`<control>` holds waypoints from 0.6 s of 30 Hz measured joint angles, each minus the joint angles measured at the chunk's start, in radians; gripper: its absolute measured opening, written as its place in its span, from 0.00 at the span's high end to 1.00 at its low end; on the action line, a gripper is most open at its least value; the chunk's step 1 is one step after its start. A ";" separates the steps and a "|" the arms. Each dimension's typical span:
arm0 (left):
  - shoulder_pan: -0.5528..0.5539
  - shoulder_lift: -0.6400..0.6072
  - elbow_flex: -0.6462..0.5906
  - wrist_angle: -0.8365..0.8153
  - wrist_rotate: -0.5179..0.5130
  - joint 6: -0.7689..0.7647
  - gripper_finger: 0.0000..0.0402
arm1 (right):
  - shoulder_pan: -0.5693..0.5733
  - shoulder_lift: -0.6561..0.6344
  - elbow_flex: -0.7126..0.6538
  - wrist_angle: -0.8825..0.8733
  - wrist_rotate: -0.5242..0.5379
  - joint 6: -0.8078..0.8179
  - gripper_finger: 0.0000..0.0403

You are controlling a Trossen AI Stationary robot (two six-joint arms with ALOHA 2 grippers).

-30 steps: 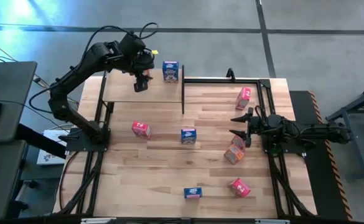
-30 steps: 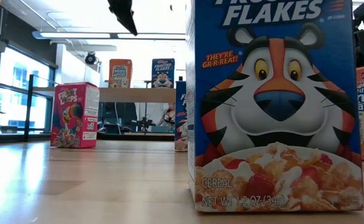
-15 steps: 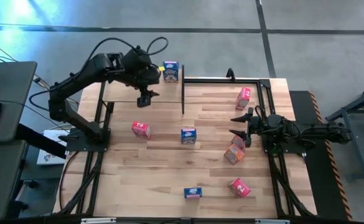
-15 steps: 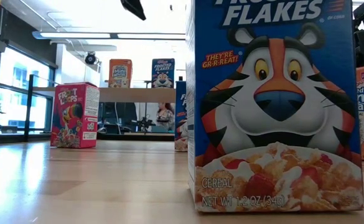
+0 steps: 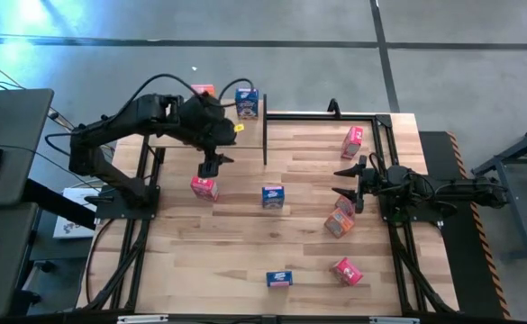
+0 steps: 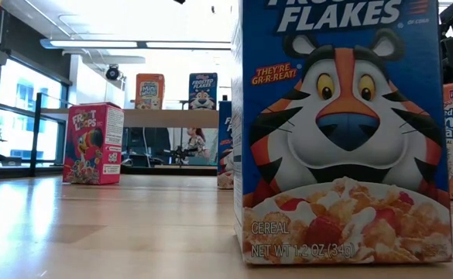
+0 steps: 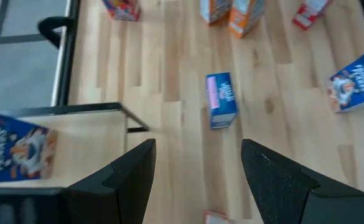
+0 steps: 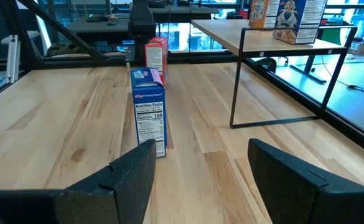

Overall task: Stack cereal on shelf
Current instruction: Put the bottom right red cereal box on the the shelf

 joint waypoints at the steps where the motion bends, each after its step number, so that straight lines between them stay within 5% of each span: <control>1: -0.013 -0.007 -0.015 0.014 0.000 -0.007 0.43 | 0.000 0.000 0.000 0.000 0.000 0.000 0.38; 18: -0.144 -0.243 -0.486 0.349 -0.041 -0.208 0.43 | 0.000 0.000 0.000 0.001 0.000 0.053 0.38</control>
